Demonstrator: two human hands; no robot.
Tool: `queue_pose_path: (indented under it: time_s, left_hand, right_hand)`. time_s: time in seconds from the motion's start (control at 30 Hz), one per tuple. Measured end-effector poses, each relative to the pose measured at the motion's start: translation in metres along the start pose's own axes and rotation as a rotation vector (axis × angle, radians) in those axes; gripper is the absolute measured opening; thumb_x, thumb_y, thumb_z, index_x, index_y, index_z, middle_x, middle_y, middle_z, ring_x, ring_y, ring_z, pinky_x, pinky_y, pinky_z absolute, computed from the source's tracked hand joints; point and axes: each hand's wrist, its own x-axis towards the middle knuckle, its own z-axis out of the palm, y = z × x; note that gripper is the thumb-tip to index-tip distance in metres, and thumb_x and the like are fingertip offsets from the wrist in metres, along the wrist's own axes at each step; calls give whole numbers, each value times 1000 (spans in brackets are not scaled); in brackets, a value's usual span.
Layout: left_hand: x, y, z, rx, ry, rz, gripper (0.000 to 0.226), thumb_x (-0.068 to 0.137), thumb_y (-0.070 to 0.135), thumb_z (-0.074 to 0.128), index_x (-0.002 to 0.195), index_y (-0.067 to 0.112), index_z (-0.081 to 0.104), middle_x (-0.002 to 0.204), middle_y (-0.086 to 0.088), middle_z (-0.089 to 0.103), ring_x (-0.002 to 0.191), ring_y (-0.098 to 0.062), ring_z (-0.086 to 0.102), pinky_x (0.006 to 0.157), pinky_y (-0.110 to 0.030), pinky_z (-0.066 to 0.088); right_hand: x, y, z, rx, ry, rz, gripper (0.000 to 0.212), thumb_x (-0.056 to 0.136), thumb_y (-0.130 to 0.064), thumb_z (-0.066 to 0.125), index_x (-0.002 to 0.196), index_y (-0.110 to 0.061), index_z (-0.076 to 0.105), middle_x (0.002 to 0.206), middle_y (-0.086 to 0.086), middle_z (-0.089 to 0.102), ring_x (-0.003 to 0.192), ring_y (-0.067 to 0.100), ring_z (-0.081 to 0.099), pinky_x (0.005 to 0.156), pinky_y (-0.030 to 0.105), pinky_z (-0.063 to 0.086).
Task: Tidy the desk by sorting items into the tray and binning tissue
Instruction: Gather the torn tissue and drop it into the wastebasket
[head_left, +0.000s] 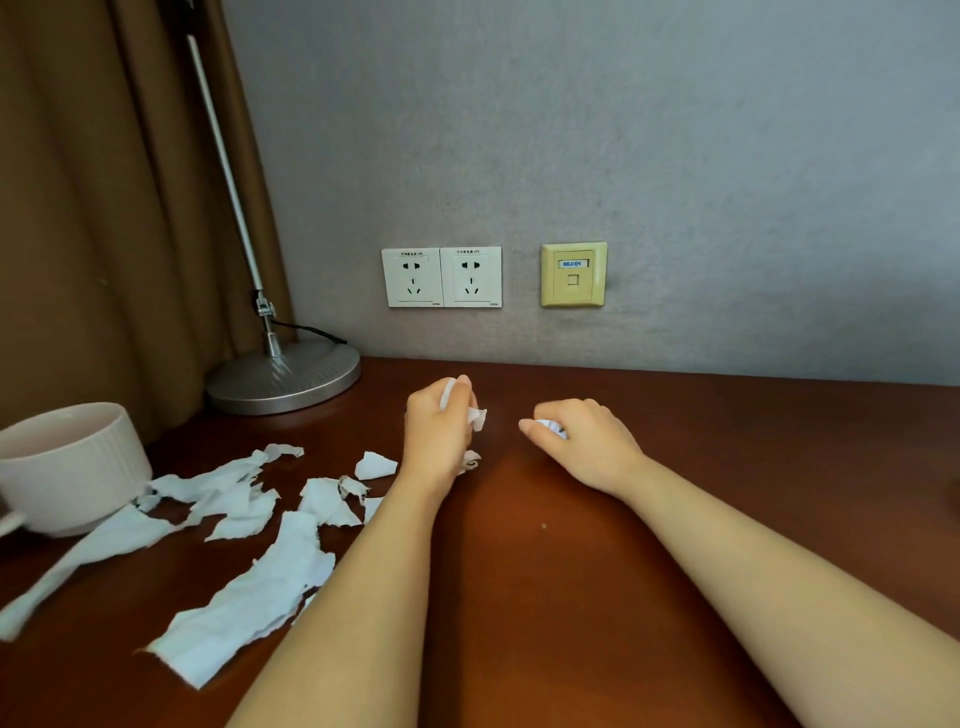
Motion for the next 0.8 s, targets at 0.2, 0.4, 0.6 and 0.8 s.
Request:
queue_pose_path:
  time_s: [0.2,0.4,0.6,0.8]
  left_hand:
    - [-39,14,-3,-48,-29,-31,42,97,23,42,57,13,41,49,-1,36,43,-10,33,41,-18,29]
    - [-83,31,-11,-130,-48,-110,41,98,24,40,58,14,37,45,3,34,43,-9,28,40,-17,27]
    - [-147,60,-7,-121,-107,-220,43,99,30,40,58,15,39,49,1,38,45,-9,34,39,-15,33]
    - [-203,88,3,-66,-159,-247,41,99,36,39,65,14,43,55,-2,43,50,-11,40,37,-13,38]
  right_hand:
    - [-33,-8,-16,138,56,91,54,95,-35,47,48,-19,25,45,-4,29,48,13,30,53,29,25]
    - [-84,-15,-40,327,140,220,43,89,-17,54,52,-9,33,53,3,30,50,13,25,45,17,25]
    - [-145,-29,-66,501,174,359,37,91,-21,53,58,-7,43,57,7,31,51,14,29,53,26,27]
    - [-202,-45,-88,586,267,464,40,92,-22,52,56,-10,40,53,3,31,46,14,29,42,21,28]
